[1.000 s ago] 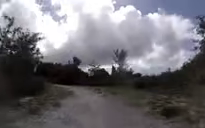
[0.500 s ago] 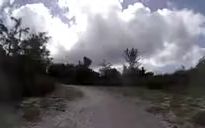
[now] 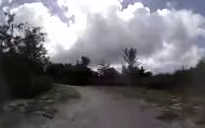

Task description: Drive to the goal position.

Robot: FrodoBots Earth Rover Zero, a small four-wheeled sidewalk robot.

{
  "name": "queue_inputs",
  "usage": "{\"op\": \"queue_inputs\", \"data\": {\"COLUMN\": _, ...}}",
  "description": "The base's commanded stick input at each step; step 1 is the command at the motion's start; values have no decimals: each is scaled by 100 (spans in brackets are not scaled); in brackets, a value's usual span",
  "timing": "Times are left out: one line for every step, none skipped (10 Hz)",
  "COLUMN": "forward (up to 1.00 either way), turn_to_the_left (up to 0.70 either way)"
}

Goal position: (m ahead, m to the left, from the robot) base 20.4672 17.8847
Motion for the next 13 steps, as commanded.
{"op": "queue_inputs", "data": {"forward": 70, "turn_to_the_left": 0}}
{"op": "queue_inputs", "data": {"forward": 70, "turn_to_the_left": 18}}
{"op": "queue_inputs", "data": {"forward": 70, "turn_to_the_left": 35}}
{"op": "queue_inputs", "data": {"forward": 70, "turn_to_the_left": 25}}
{"op": "queue_inputs", "data": {"forward": 70, "turn_to_the_left": 0}}
{"op": "queue_inputs", "data": {"forward": 70, "turn_to_the_left": 0}}
{"op": "queue_inputs", "data": {"forward": 70, "turn_to_the_left": 0}}
{"op": "queue_inputs", "data": {"forward": 70, "turn_to_the_left": 0}}
{"op": "queue_inputs", "data": {"forward": 70, "turn_to_the_left": 0}}
{"op": "queue_inputs", "data": {"forward": 70, "turn_to_the_left": 0}}
{"op": "queue_inputs", "data": {"forward": 70, "turn_to_the_left": 0}}
{"op": "queue_inputs", "data": {"forward": 70, "turn_to_the_left": 0}}
{"op": "queue_inputs", "data": {"forward": 70, "turn_to_the_left": 0}}
